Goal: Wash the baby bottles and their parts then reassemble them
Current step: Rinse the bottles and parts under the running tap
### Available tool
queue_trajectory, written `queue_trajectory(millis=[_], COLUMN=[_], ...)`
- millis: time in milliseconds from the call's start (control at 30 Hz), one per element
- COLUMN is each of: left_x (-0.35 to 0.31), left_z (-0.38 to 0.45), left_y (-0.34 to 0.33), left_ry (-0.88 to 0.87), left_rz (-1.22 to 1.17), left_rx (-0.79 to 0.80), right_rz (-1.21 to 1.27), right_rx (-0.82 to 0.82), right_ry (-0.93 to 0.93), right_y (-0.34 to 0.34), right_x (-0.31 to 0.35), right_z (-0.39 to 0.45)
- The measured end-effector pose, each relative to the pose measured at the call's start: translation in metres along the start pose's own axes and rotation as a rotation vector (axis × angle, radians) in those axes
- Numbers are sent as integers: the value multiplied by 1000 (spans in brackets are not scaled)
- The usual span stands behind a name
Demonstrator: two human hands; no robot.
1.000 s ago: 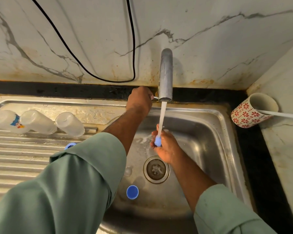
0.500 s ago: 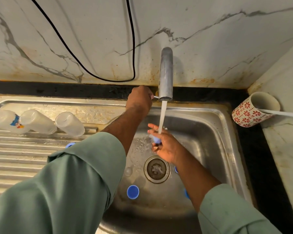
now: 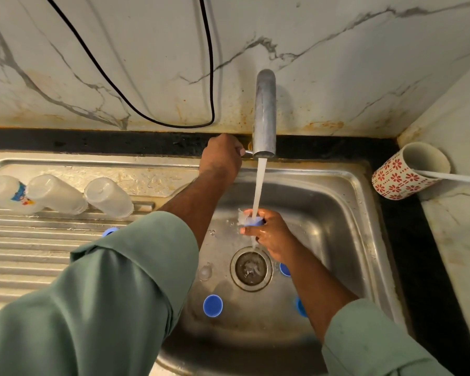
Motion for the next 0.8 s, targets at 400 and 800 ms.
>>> queue_trajectory(millis=[400,800], left_x=[0,7], left_z=[-1,1], left_y=[2,-1], left_ry=[8,31], left_rz=[-16,10], left_rx=[-16,-46], right_rz=[-498,-367], right_rx=[-4,-132], right_ry=[256,366], right_y=[-2,19], right_x=[21,-1], right_z=[6,-18])
Point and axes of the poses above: each hand's wrist, its own z-axis towards the middle knuckle, its own y-axis out of the back of the hand, x = y × z, the point moved 8 cm from there along z, towards the middle knuckle, and after that the axes turned 1 degree about z, right-handed, at the moved point
